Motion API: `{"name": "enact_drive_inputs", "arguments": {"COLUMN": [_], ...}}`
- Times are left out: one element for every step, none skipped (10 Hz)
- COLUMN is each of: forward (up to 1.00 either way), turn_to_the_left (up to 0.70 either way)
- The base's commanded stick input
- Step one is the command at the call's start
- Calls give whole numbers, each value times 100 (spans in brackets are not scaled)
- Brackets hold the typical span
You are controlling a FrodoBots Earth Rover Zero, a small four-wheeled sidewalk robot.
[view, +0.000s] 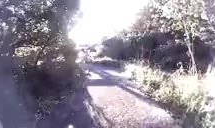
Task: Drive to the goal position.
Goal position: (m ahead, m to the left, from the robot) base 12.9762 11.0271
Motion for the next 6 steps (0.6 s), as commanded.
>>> {"name": "enact_drive_inputs", "arguments": {"forward": [70,70,70,70,70,70], "turn_to_the_left": [0,0,0,0,0,0]}}
